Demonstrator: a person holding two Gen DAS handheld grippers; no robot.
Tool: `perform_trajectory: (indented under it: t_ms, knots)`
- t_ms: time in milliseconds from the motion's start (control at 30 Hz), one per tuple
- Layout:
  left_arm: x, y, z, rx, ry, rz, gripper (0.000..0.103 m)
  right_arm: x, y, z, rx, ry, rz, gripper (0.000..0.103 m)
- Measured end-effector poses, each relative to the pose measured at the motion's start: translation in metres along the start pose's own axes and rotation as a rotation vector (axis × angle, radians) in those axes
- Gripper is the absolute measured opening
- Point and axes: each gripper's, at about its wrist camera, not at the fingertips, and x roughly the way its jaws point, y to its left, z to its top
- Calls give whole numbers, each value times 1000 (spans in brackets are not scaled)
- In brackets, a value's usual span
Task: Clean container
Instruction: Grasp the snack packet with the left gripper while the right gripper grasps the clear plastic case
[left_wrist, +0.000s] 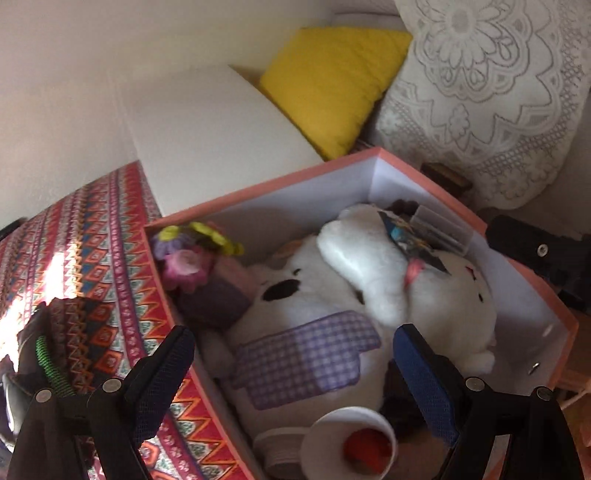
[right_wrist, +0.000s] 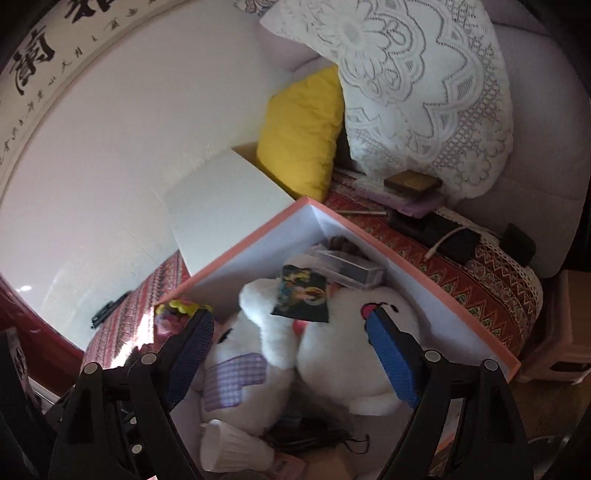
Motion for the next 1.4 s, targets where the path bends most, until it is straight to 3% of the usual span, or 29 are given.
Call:
perform_trajectory:
  t_ms: [100, 267, 300, 367, 500, 567, 633, 700, 800, 900, 967, 1000, 1067, 1167, 1333, 1400]
  knots:
    - [27, -14, 5, 36, 34, -5, 92, 26, -12, 3, 22, 35, -41, 88]
    - [70, -22, 20, 60, 85, -21, 91, 68, -46, 21, 182, 91, 67, 87]
    - [77, -25, 23, 60, 93, -28, 91, 74, -53, 25, 212, 94, 83, 83]
    - [88, -32, 29, 59, 107, -53, 91, 82, -48, 35, 177, 98, 83, 75]
    - [99, -42, 33, 62, 124, -189, 91, 106, -23, 43, 22, 161, 3, 73]
    - [103, -48, 35, 79, 133, -247, 88, 116, -21, 39, -6, 211, 19, 73]
    - [105, -52, 38, 107, 134, -260, 85, 126, -19, 36, -33, 261, 37, 72]
    - [105, -52, 40, 99, 135, -278, 85, 132, -33, 39, 33, 278, 90, 70]
    - [106, -53, 44, 87, 136, -305, 85, 133, -55, 45, 138, 264, 144, 40]
    - [108, -53, 47, 74, 137, -332, 86, 122, -63, 50, 183, 226, 205, 26]
    - [108, -53, 50, 66, 138, -350, 86, 108, -63, 54, 177, 176, 220, 1]
    - [111, -56, 52, 73, 139, -336, 86, 100, -65, 56, 183, 151, 221, 0]
    - [118, -60, 55, 87, 141, -307, 86, 87, -69, 60, 182, 112, 213, 0]
    - [127, -67, 60, 108, 143, -264, 88, 84, -76, 60, 177, 123, 226, 0]
    - [143, -79, 68, 144, 147, -191, 88, 96, -84, 58, 204, 160, 223, 15]
    - [149, -83, 71, 158, 149, -162, 56, 97, -88, 58, 247, 153, 259, 29]
